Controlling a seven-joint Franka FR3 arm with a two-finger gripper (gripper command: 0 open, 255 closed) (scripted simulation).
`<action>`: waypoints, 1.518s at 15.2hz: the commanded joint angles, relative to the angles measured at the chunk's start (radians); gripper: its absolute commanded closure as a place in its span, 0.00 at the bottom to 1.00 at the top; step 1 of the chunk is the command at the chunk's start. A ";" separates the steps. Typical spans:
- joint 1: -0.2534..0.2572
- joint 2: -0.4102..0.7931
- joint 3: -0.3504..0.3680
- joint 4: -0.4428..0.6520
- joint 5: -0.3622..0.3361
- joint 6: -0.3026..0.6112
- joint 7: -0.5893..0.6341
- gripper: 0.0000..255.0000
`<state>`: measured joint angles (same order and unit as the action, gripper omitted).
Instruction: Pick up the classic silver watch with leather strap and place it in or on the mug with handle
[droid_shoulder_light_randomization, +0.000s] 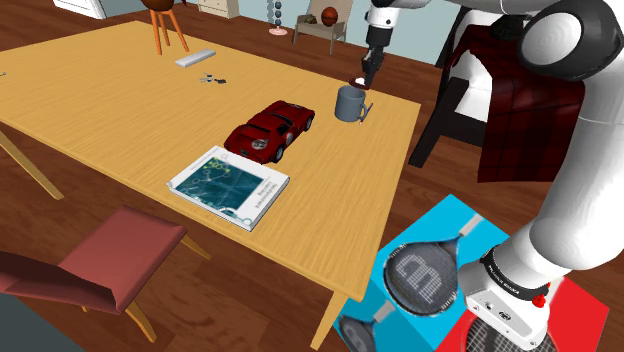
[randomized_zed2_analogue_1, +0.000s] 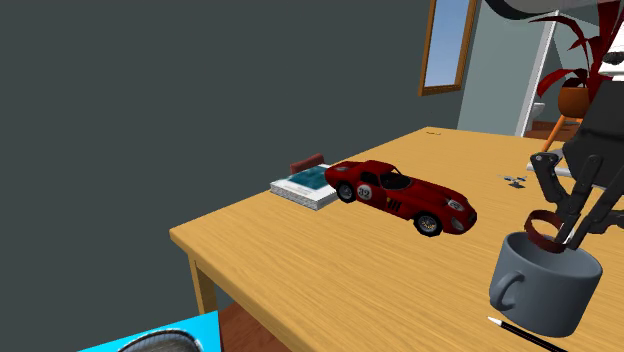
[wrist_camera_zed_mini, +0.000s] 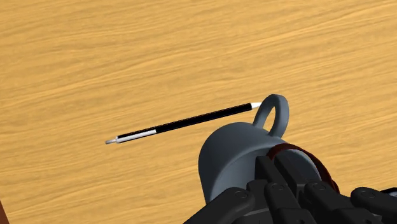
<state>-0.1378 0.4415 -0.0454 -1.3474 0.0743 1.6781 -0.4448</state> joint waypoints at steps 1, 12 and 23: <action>0.000 -0.001 0.000 -0.031 0.000 0.031 -0.002 1.00; 0.000 0.001 0.000 -0.051 0.001 0.052 -0.004 0.00; -0.006 0.025 -0.001 0.113 0.000 -0.088 -0.001 0.00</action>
<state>-0.1439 0.4662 -0.0467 -1.2392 0.0748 1.5956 -0.4454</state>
